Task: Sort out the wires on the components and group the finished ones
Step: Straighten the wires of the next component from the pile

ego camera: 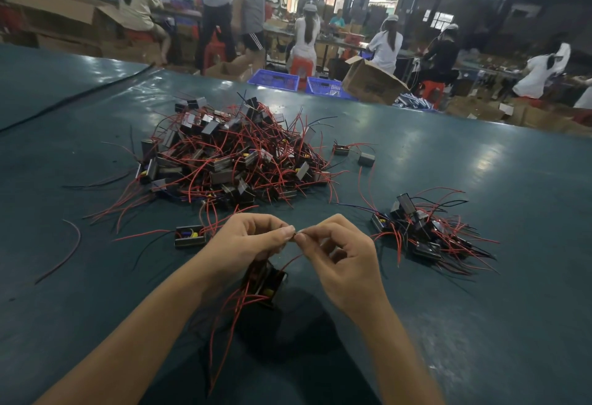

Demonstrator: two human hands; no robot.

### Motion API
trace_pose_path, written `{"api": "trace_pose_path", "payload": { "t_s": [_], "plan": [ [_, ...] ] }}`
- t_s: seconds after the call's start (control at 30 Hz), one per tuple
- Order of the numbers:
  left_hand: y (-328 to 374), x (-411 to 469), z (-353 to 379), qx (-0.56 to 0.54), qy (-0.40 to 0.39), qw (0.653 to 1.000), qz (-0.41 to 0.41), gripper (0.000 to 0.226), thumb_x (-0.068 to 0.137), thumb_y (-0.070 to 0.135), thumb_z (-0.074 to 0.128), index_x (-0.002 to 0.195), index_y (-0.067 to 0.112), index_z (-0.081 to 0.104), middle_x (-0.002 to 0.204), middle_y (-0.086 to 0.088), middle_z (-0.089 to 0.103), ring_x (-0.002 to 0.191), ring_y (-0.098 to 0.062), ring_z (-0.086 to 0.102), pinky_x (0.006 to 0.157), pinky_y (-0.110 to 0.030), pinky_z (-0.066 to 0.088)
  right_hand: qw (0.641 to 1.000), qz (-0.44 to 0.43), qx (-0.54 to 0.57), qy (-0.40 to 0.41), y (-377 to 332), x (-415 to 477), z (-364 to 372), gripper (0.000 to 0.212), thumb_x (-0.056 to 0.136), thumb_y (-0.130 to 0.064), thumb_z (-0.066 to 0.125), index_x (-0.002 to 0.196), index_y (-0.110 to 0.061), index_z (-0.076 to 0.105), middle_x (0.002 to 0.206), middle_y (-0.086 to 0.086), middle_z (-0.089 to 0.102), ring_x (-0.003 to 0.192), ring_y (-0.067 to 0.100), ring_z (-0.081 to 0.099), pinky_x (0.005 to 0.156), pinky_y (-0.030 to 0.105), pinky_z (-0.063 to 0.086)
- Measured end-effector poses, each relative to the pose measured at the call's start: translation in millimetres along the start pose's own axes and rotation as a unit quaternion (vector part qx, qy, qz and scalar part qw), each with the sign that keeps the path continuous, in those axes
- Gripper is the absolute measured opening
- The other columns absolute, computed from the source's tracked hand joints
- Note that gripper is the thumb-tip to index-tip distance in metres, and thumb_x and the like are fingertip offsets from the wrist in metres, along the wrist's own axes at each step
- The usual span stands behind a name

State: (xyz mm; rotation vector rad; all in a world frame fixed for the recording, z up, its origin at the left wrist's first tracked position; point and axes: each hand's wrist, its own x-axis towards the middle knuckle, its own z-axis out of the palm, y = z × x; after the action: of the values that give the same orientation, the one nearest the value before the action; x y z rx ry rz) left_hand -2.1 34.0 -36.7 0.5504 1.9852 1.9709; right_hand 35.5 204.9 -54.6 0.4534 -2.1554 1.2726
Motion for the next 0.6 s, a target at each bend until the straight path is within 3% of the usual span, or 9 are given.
{"api": "trace_pose_path", "payload": {
  "t_s": [0.13, 0.23, 0.37, 0.5, 0.6],
  "plan": [
    [-5, 2, 4, 0.098, 0.064, 0.991, 0.068, 0.012, 0.089, 0.016, 0.066, 0.078, 0.016, 0.071, 0.062, 0.007, 0.065, 0.060, -0.005, 0.058, 0.060, -0.014, 0.045, 0.997, 0.062, -0.029, 0.036, 1, -2, 1, 0.015, 0.083, -0.023, 0.077, 0.076, -0.028, 0.065, 0.065, -0.011, 0.058, 0.055, 0.007, 0.051, 0.054, 0.010, 0.037],
    [-9, 1, 5, 0.157, 0.088, 0.977, 0.117, 0.010, 0.089, 0.019, 0.068, 0.080, 0.020, 0.073, 0.069, -0.001, 0.070, 0.062, -0.013, 0.064, 0.060, -0.024, 0.053, 0.988, 0.153, 0.019, -0.009, 2, -3, 4, 0.015, 0.085, -0.019, 0.075, 0.072, -0.022, 0.068, 0.058, -0.009, 0.060, 0.051, 0.002, 0.048, 0.051, 0.013, 0.038],
    [-12, 0, 7, 0.231, 0.127, 0.947, 0.185, 0.007, 0.087, 0.020, 0.071, 0.081, 0.023, 0.072, 0.069, 0.010, 0.067, 0.059, -0.012, 0.058, 0.056, -0.020, 0.047, 0.973, 0.217, 0.082, -0.001, -3, -1, 5, 0.022, 0.091, -0.016, 0.067, 0.069, -0.014, 0.070, 0.058, 0.010, 0.059, 0.054, 0.008, 0.048, 0.051, 0.020, 0.039],
    [-13, -1, 6, 0.252, 0.134, 0.937, 0.200, 0.008, 0.087, 0.020, 0.071, 0.081, 0.024, 0.071, 0.070, 0.013, 0.066, 0.059, -0.016, 0.059, 0.057, -0.026, 0.049, 0.959, 0.247, 0.141, 0.016, -5, 3, 2, 0.036, 0.094, -0.020, 0.063, 0.058, -0.016, 0.065, 0.043, -0.008, 0.040, 0.040, 0.006, 0.032, 0.042, 0.016, 0.027],
    [-13, -2, 6, 0.258, 0.112, 0.935, 0.215, 0.007, 0.087, 0.018, 0.071, 0.084, 0.024, 0.072, 0.072, 0.014, 0.067, 0.061, -0.019, 0.061, 0.059, -0.034, 0.051, 0.948, 0.280, 0.151, -0.020, -7, 2, 5, 0.040, 0.096, -0.026, 0.059, 0.057, -0.021, 0.067, 0.045, -0.006, 0.038, 0.042, 0.009, 0.030, 0.040, 0.020, 0.025]
  ]
}}
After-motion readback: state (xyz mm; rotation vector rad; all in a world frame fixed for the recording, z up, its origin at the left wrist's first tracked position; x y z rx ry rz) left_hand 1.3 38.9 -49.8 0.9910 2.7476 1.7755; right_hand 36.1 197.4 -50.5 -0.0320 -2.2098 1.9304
